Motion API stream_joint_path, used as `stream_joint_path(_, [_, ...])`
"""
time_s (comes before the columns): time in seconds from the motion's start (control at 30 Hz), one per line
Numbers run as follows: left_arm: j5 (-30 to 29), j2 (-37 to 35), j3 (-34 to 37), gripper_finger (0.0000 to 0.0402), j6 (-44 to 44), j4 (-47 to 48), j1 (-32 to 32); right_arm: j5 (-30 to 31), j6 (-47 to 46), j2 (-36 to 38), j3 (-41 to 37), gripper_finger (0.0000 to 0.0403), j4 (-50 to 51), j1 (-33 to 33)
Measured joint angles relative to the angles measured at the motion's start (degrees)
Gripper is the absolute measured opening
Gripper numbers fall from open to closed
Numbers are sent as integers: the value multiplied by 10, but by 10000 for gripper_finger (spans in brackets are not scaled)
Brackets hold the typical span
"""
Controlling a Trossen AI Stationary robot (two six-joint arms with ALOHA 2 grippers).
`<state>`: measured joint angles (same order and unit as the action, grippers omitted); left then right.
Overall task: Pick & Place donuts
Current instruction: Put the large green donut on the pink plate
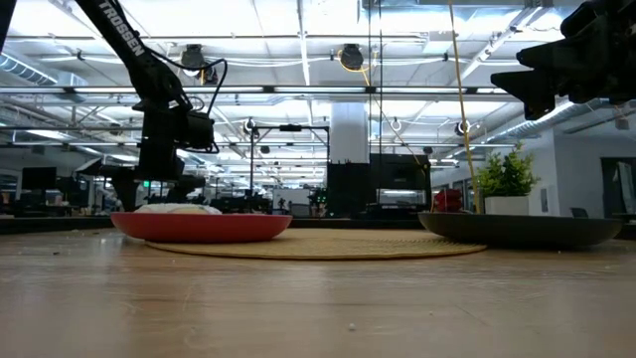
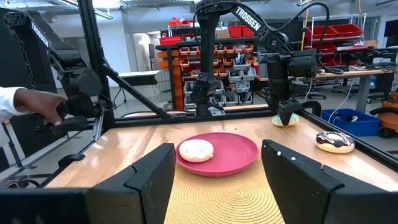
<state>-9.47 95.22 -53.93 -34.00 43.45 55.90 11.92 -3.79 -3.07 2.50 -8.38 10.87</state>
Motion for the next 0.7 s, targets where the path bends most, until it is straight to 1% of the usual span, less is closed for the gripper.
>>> stream_joint_path(0.1, [2,0,0,345,0,0,0,0,0,0,0,226,0,0])
stream_joint_path(0.2, [4,0,0,309,3,0,0,0,0,0,0,226,0,0])
stream_joint_path(0.3, [4,0,0,273,27,0,-1,0,0,0,0,226,0,0])
stream_joint_path(0.4, [4,0,0,248,54,-1,-5,0,0,0,0,226,0,0])
stream_joint_path(0.5, [11,-2,0,234,75,-3,-12,0,0,0,0,226,0,0])
stream_joint_path(0.7, [80,-30,0,224,132,-29,-50,0,0,0,0,226,0,0])
